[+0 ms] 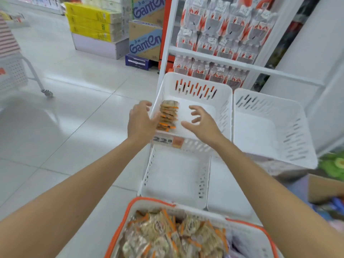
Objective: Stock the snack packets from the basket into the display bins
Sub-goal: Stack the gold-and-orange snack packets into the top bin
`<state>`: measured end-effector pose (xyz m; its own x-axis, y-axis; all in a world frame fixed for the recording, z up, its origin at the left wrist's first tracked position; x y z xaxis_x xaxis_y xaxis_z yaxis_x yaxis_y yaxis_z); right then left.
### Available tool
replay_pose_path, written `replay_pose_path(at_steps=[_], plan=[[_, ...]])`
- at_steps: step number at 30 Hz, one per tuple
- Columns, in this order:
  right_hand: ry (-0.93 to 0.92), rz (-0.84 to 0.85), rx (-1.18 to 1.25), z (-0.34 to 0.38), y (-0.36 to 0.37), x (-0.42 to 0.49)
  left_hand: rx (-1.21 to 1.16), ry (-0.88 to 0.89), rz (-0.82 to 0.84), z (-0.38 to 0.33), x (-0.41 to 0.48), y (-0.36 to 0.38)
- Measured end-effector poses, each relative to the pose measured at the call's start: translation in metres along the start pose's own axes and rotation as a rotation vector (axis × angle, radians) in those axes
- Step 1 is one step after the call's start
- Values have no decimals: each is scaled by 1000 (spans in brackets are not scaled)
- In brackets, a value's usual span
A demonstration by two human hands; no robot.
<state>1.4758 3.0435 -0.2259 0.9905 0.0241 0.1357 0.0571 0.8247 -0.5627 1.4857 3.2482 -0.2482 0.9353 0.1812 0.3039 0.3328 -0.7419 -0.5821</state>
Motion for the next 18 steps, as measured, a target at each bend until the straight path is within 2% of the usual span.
replay_pose_path(at_steps=[2,4,6,8,12,15,18], plan=[[-61,-74,-12,4,-6,-41,-63,43,87,-10,-36,-8],[-89,-106,26,2,-7,-85,-170,27,257,-11,-78,-4],[-54,-38,7,-14,-3,-130,-221,-25,447,-2,-124,4],[59,134,-69,-42,6,-177,-215,-95,585,16,-166,9],[273,462,-196,-94,40,-252,-193,-206,606,52,-215,3],[132,659,-375,-105,73,-269,-177,-248,588,67,-228,-8],[2,662,-486,-103,100,-268,-86,-196,574,77,-234,-22]])
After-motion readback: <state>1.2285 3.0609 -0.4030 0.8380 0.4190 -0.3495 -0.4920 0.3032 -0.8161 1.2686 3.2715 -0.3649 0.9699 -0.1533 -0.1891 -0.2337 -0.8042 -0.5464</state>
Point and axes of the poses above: each hand's wrist, its own x-axis towards the middle knuckle, its own y-axis out of the palm, z = x × y, the point moved 2 cm from there along x, towards the middle knuckle, and after that the axes turned 5 degrees about x, right-handed, at the moved point
